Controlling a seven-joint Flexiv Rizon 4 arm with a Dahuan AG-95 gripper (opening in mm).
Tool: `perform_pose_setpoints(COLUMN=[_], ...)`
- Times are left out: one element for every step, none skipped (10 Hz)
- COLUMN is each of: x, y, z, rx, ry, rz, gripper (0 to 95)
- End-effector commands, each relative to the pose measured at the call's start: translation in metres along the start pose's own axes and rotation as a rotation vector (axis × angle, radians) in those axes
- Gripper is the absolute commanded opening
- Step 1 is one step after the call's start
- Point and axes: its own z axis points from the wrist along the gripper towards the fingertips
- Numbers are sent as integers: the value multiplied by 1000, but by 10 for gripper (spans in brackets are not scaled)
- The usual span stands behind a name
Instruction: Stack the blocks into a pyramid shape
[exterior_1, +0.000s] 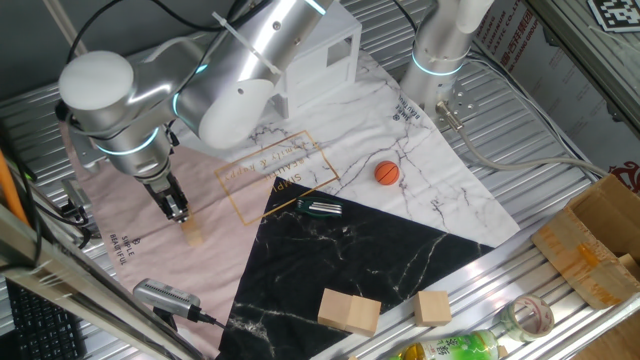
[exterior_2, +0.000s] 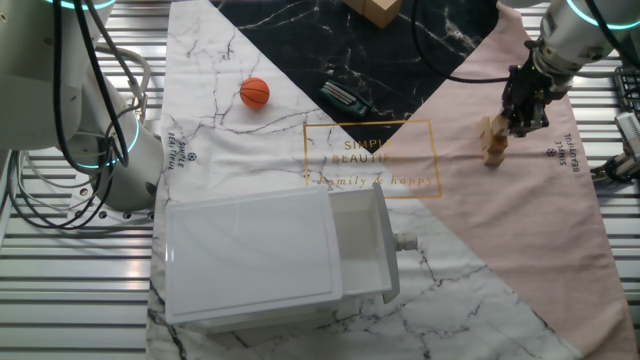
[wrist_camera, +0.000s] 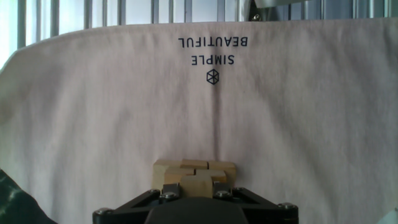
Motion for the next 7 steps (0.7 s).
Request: perform_pose_setpoints(x=[-1, 0, 0, 0, 0, 0, 1], y=[0, 0, 0, -1, -1, -1, -1], z=[0, 1, 1, 1, 2, 2, 2], rx=[1, 2, 3, 4, 4, 3, 3], ry=[0, 0, 1, 1, 1, -1, -1], rz=[0, 0, 0, -1, -1, 0, -1], gripper=[0, 0, 0, 0, 0, 0, 0])
